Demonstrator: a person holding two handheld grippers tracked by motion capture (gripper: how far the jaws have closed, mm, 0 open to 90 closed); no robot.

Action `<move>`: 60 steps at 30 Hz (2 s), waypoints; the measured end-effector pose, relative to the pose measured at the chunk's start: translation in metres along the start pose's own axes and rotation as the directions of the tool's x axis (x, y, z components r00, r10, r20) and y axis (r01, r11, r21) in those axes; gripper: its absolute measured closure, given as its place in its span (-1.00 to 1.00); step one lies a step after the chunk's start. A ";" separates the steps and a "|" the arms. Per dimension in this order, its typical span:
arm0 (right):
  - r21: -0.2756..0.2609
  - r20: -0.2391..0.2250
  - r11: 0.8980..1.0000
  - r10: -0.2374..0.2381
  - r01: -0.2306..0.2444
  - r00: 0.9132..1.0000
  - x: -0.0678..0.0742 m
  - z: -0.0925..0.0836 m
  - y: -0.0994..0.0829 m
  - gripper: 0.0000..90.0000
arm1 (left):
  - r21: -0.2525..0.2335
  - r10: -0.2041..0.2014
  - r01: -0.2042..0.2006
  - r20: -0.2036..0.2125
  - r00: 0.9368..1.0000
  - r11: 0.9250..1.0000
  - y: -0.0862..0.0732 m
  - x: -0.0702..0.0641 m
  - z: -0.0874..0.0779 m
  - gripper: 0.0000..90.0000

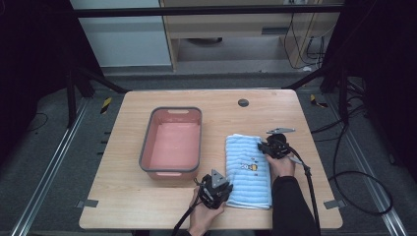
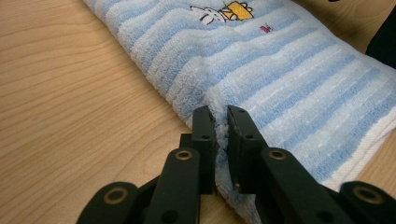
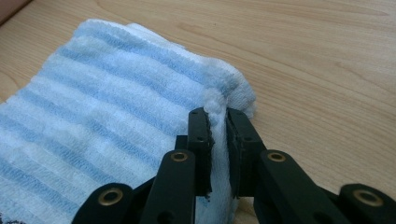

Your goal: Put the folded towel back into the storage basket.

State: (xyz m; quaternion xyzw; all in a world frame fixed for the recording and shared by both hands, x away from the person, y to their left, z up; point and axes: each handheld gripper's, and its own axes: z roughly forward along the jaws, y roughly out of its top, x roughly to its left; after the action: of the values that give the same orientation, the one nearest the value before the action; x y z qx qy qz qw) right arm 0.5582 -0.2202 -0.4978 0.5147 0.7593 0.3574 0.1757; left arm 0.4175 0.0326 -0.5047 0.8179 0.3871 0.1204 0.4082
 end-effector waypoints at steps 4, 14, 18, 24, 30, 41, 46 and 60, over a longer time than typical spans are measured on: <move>-0.011 -0.007 1.000 0.012 -0.013 1.000 -0.001 -0.002 0.000 0.83 | -0.001 -0.004 0.004 0.003 1.000 1.000 0.000 0.001 0.000 0.88; -0.061 -0.022 0.998 0.010 -0.012 1.000 0.001 -0.020 0.008 0.84 | -0.051 -0.023 0.025 0.032 0.999 0.998 0.005 0.002 -0.008 0.91; -0.081 -0.024 0.997 -0.005 0.003 1.000 0.003 -0.027 0.011 0.84 | -0.077 -0.023 0.026 0.040 0.999 0.997 0.011 0.002 -0.014 0.91; -0.113 -0.032 0.994 -0.005 0.002 0.999 0.006 -0.035 0.017 0.84 | -0.102 -0.005 0.009 0.041 0.999 0.995 0.019 0.002 -0.025 0.92; -0.135 -0.022 0.991 -0.005 0.002 1.000 0.006 -0.046 0.022 0.84 | -0.121 0.000 0.005 0.040 0.999 0.993 0.027 0.002 -0.033 0.92; -0.209 -0.012 0.978 -0.019 0.016 1.000 0.019 -0.067 0.038 0.84 | -0.166 0.004 0.001 0.029 1.000 0.986 0.040 0.006 -0.051 0.92; -0.240 0.001 0.970 -0.033 0.032 0.999 0.025 -0.077 0.049 0.84 | -0.184 0.024 -0.020 0.018 1.000 0.983 0.048 0.009 -0.063 0.92; -0.312 0.006 0.949 -0.053 0.052 0.999 0.038 -0.102 0.076 0.84 | -0.239 0.038 -0.038 -0.008 0.999 0.970 0.069 0.017 -0.091 0.92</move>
State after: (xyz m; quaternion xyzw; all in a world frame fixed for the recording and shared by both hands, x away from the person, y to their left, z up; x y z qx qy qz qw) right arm 0.5278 -0.2064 -0.3692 0.4595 0.7071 0.4686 0.2633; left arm 0.4194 0.0723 -0.3968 0.7699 0.3546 0.1753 0.5007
